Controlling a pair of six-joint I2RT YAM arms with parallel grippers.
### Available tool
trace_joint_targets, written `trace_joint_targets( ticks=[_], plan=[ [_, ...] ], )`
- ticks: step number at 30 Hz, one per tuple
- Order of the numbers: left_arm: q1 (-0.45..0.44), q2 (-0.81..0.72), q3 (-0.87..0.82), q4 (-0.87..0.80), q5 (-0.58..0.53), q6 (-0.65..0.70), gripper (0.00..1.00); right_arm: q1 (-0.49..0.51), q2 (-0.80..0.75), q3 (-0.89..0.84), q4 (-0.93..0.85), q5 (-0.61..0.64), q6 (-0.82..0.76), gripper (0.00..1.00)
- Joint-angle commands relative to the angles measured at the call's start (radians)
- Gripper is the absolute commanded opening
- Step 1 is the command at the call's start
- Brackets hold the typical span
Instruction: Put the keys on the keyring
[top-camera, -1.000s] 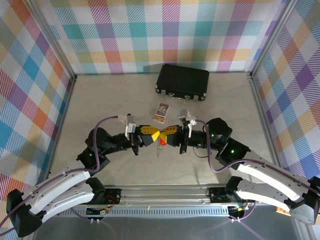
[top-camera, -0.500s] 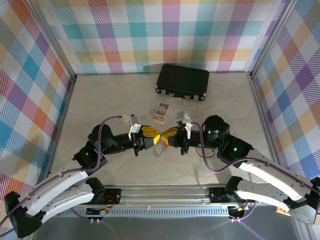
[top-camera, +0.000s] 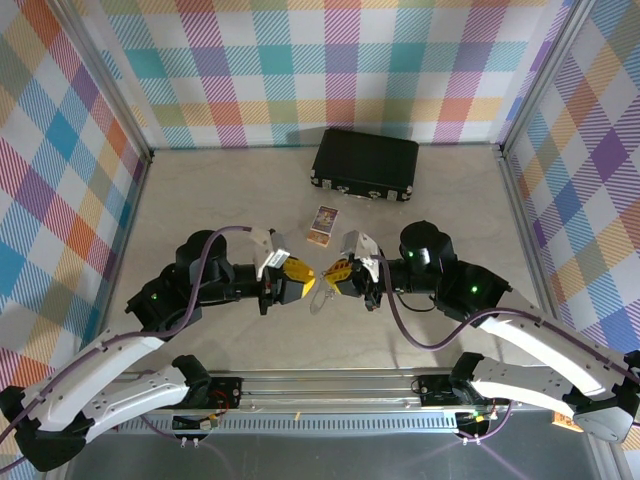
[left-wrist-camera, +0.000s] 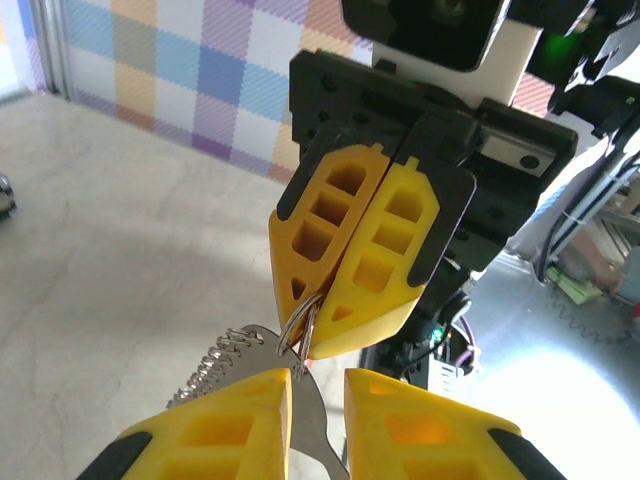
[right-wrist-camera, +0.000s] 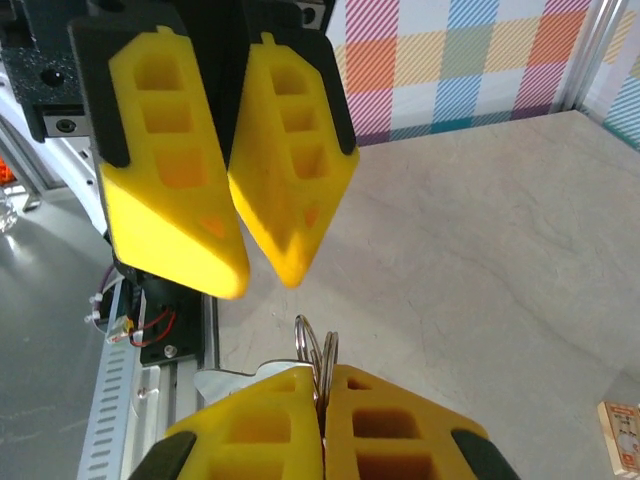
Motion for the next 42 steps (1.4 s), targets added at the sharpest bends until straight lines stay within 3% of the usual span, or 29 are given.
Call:
trace_joint_targets(
  ticks=[1, 9, 13, 21, 32, 42],
  plan=[
    [-0.001, 0.03, 0.038, -0.067, 0.055, 0.039, 0.21, -0.005, 0.006, 0.054, -0.014, -0.03, -0.062, 0.0],
    [-0.001, 0.057, 0.047, -0.035, 0.084, 0.036, 0.23, -0.004, 0.022, 0.081, -0.046, -0.049, -0.087, 0.0],
    [-0.001, 0.058, 0.042, -0.018, 0.089, 0.029, 0.17, -0.004, 0.032, 0.091, -0.054, -0.055, -0.092, 0.0],
    [-0.002, 0.06, 0.045, -0.003, 0.09, 0.021, 0.14, -0.003, 0.042, 0.098, -0.063, -0.059, -0.099, 0.0],
    [-0.001, 0.056, 0.056, -0.008, 0.081, 0.028, 0.22, -0.005, 0.038, 0.097, -0.08, -0.05, -0.107, 0.0],
    [-0.001, 0.068, 0.055, 0.018, 0.088, 0.026, 0.16, -0.003, 0.044, 0.104, -0.096, -0.08, -0.106, 0.0]
  ],
)
